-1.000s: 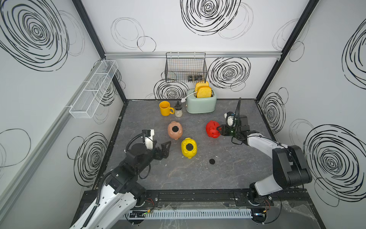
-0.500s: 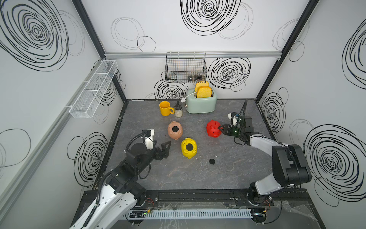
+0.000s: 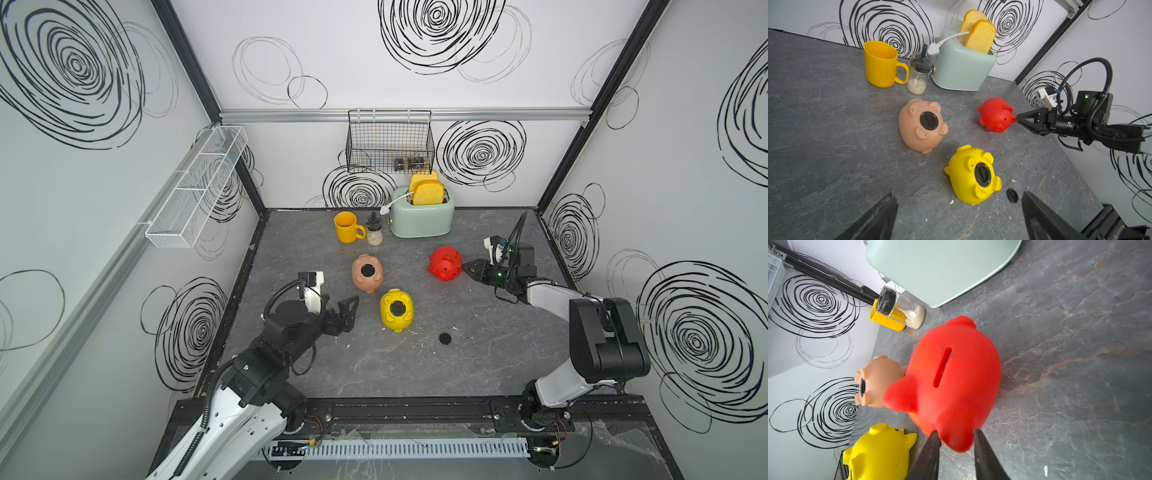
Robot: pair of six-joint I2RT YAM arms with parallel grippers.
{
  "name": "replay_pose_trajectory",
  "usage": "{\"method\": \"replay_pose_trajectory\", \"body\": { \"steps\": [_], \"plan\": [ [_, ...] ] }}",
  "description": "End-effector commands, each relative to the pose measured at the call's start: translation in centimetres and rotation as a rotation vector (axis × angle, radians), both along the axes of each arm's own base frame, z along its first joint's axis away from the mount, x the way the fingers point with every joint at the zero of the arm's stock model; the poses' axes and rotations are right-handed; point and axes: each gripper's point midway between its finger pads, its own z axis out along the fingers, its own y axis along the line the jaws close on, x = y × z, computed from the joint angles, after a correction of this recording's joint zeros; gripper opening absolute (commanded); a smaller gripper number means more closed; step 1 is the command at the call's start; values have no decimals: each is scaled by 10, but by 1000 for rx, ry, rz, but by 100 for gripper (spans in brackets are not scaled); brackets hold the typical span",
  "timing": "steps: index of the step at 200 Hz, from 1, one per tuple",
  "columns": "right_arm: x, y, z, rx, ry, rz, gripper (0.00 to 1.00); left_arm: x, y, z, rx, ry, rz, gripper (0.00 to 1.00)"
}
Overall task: Close piggy banks
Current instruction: Turn over the piggy bank at the center of the board.
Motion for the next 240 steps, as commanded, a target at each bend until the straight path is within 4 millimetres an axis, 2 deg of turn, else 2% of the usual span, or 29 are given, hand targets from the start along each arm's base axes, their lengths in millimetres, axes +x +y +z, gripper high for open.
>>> {"method": "replay_pose_trajectory", "body": {
  "steps": [1, 161, 240],
  "plan": [
    [-8, -1, -16, 10, 73, -3, 31, 2, 0, 5, -10, -29, 5, 97],
    [2, -7, -20, -18, 92, -17, 34, 2, -1, 5, -10, -28, -1, 97],
    [18, -12, -29, -58, 108, -34, 34, 2, -2, 5, -8, -25, -1, 97]
  ]
}}
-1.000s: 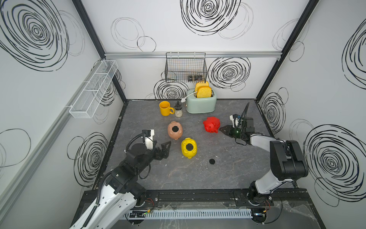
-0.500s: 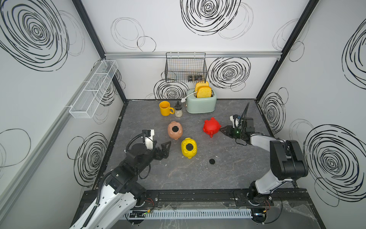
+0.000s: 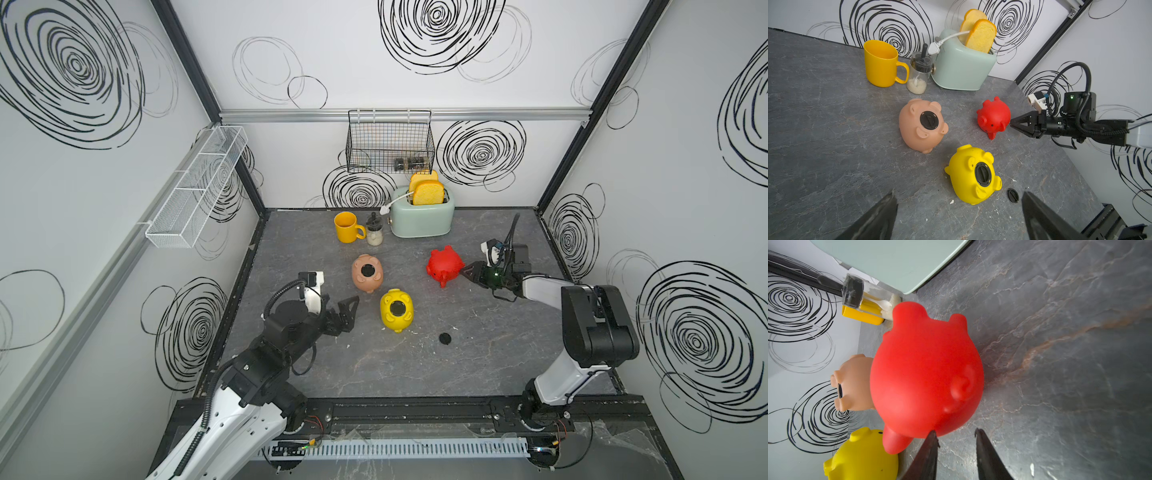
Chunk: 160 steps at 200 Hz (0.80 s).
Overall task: Close piggy banks
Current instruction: Turn over the piggy bank at the center of the board.
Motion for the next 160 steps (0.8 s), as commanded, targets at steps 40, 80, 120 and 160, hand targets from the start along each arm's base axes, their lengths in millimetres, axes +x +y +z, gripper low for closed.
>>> {"method": "replay_pose_trajectory", "body": {
  "steps": [40, 80, 120, 160],
  "plan": [
    [19, -2, -6, -21, 6, 2, 34, 2, -2, 5, -9, -26, -2, 97],
    [28, -2, -10, -24, 10, 9, 34, 3, -2, 5, -9, -24, -3, 97],
    [34, -2, -17, -27, 22, 8, 35, 3, -3, 4, -8, -23, -5, 97],
    [36, -2, -20, -30, 26, 11, 35, 2, -3, 4, -9, -22, -7, 97]
  ]
}}
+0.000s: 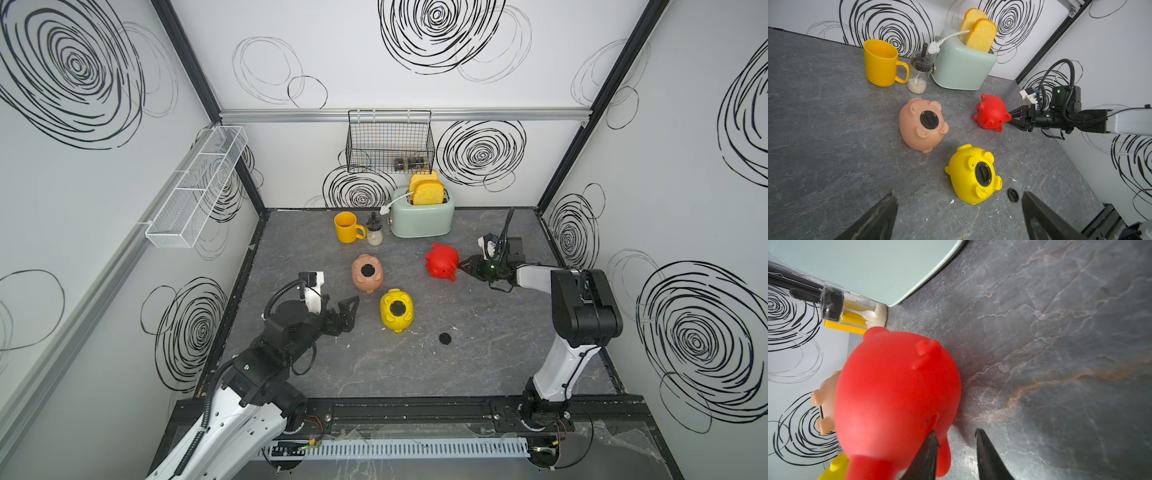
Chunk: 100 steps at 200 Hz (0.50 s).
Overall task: Close piggy banks
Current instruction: Turn over the piggy bank at the center of the board.
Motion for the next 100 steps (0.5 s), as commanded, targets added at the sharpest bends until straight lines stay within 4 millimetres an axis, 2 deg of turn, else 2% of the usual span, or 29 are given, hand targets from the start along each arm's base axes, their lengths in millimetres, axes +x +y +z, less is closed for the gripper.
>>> {"method": "replay_pose_trajectory", "body": {
  "steps": [1, 100],
  "plan": [
    [4, -2, -1, -11, -1, 7, 35, 2, -3, 5, -11, -24, -7, 97],
    [16, -4, -4, -25, -3, 5, 37, 2, -3, 5, -11, -26, -8, 97]
  ]
}}
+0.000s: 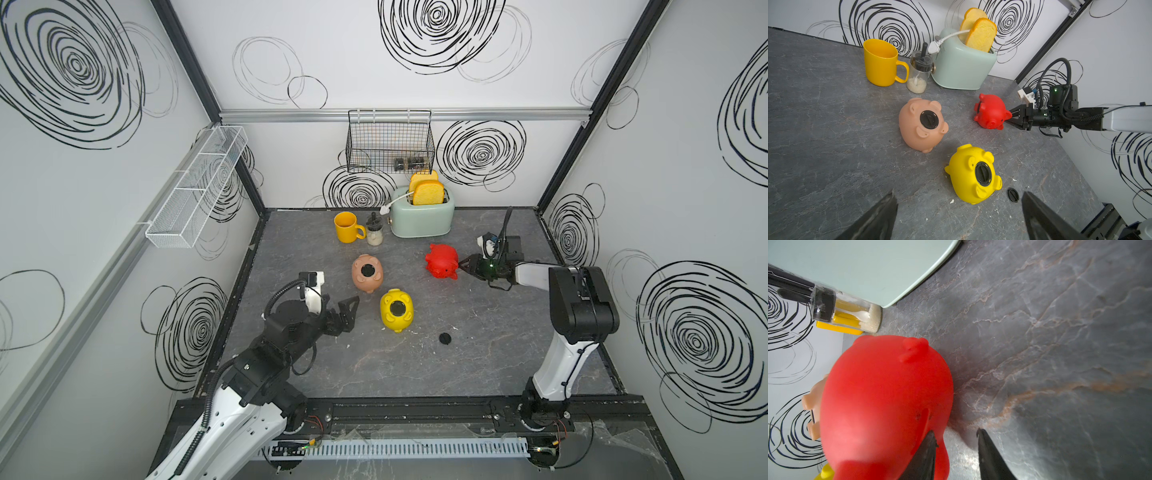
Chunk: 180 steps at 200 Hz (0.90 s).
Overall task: Close piggy banks
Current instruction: Turn over the piggy bank at the center of the board.
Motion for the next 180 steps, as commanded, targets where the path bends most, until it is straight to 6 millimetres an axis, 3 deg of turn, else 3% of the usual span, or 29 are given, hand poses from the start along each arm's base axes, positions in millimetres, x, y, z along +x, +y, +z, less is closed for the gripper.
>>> {"method": "replay_pose_trajectory", "body": {
  "steps": [1, 76, 116, 147, 180],
  "plan": [
    [7, -1, 0, -6, -4, 7, 37, 2, -3, 5, -11, -27, -6, 97],
    [9, -1, -1, -10, -1, 4, 37, 2, -4, 5, -10, -25, -9, 97],
    [12, -11, 5, -53, -22, -39, 41, 2, -4, 5, -12, -27, -10, 97],
    [16, -20, 23, -91, -75, -81, 47, 1, -5, 5, -11, -27, -13, 96],
    [17, -32, 52, -150, -173, -137, 61, 1, -5, 6, -13, -29, -16, 96]
  ]
}}
